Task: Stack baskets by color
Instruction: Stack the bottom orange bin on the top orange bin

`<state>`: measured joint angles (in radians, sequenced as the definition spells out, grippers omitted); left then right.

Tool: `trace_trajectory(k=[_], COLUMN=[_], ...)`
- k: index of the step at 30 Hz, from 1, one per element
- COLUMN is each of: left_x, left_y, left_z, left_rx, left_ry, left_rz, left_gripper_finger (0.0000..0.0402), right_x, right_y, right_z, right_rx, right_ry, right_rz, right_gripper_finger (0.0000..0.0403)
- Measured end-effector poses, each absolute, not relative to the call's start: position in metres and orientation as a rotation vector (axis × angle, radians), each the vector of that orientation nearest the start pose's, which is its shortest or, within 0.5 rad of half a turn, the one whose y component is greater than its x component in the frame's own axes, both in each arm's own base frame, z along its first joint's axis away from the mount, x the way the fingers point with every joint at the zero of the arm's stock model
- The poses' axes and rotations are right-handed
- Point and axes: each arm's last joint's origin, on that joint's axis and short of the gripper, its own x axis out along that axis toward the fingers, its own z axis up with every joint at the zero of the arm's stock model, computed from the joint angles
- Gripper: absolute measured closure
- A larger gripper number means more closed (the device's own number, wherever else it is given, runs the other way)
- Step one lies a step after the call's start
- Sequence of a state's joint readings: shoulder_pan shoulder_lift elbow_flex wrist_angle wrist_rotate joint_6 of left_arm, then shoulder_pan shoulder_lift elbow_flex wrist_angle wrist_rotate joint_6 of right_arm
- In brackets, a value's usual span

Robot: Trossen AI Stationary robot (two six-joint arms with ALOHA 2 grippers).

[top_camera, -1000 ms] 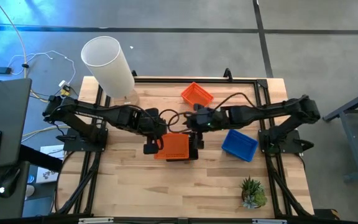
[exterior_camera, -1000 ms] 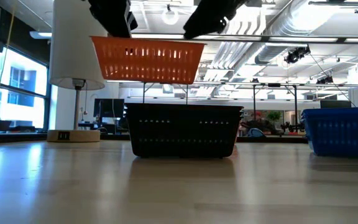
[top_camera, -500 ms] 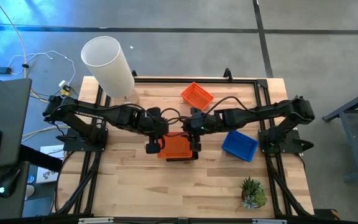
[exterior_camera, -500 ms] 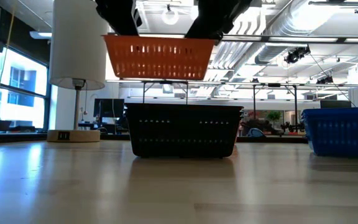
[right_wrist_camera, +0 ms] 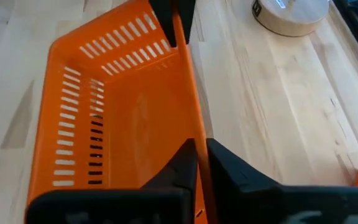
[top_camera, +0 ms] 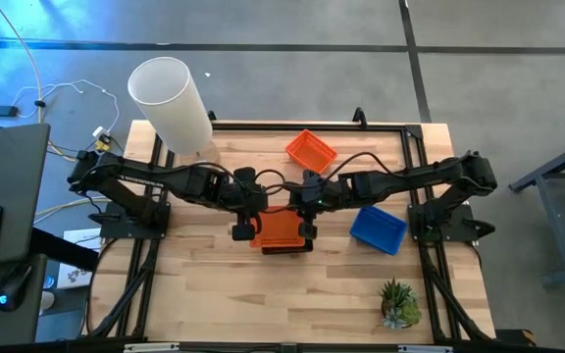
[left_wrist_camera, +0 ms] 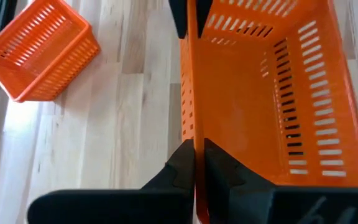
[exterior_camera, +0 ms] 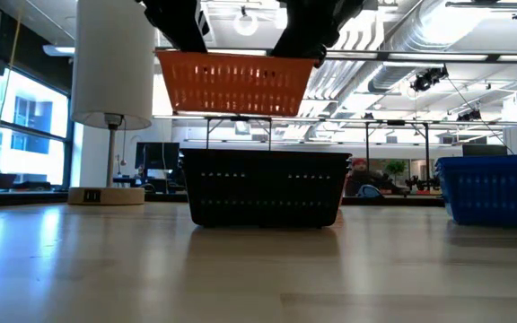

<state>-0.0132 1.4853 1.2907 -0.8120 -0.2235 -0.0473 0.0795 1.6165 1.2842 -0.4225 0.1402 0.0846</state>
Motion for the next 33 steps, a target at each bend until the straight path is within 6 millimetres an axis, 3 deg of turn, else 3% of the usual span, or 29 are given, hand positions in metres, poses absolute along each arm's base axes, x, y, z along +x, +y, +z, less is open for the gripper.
trace_trajectory(k=[7,19,33], left_x=[0.301,0.3,0.279], left_y=[0.002,0.004,0.005], left_z=[0.297,0.297,0.313], left_rx=[0.075,0.099,0.085], left_ry=[0.991,1.003,0.993], left_rz=[0.216,0.27,0.311], left_gripper_finger=[0.0373,0.0283,0.029], right_x=[0.352,0.345,0.33], right_y=[0.024,0.021,0.012], right_z=[0.277,0.271,0.272], right_rx=[0.044,0.109,0.094], right_ry=[0.756,0.826,0.883], right_rz=[-0.108,-0.243,-0.479], right_gripper_finger=[0.04,0.0402,0.0403])
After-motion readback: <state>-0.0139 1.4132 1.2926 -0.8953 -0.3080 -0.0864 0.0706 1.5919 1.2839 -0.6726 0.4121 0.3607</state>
